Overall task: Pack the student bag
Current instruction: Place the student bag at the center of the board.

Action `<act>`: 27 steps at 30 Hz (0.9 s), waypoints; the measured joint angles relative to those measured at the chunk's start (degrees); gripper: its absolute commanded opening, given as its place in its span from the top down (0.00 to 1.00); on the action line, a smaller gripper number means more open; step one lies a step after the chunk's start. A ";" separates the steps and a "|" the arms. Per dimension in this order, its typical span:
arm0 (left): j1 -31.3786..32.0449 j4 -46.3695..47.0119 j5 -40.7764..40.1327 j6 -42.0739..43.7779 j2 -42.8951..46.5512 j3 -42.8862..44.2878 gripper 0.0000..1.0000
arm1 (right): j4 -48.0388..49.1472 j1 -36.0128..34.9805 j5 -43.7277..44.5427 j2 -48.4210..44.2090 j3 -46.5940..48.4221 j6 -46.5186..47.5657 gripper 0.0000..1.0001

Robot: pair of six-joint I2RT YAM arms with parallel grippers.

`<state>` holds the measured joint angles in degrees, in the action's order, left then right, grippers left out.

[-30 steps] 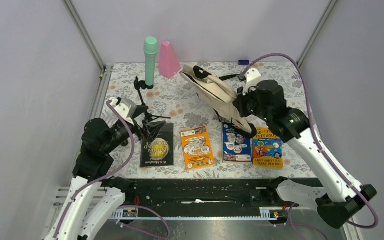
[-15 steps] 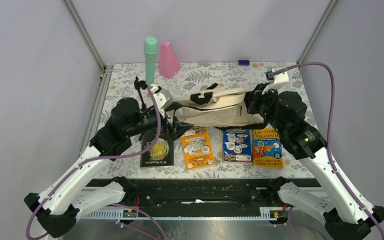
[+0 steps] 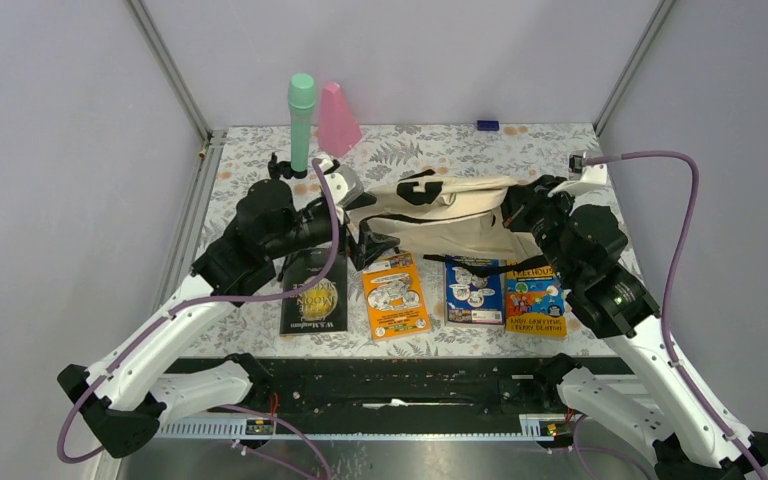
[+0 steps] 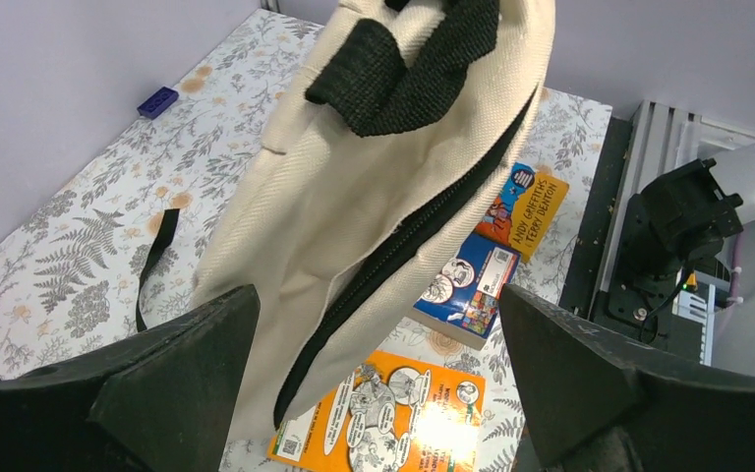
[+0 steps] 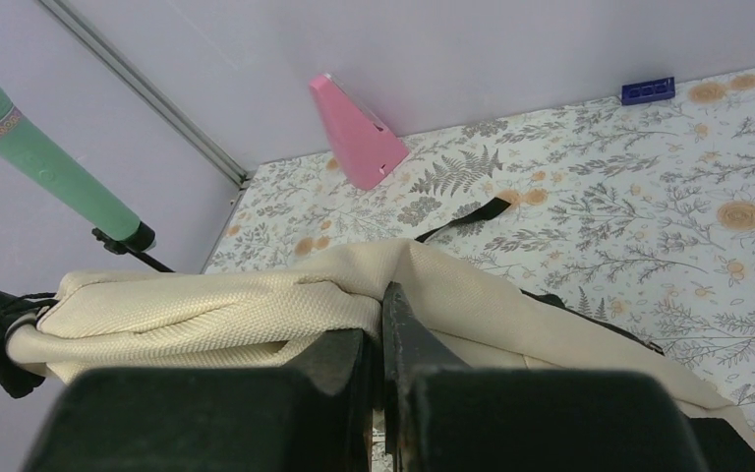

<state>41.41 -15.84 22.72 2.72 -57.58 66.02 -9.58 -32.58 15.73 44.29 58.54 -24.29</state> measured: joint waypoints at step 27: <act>7.85 -2.93 -18.53 13.51 -3.19 -1.53 1.00 | -6.54 0.31 -6.95 0.68 1.01 10.78 0.00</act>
<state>49.25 -18.76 4.19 16.23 -60.77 64.49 -16.12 -32.27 8.78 44.97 59.55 -13.52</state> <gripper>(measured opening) 0.033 0.980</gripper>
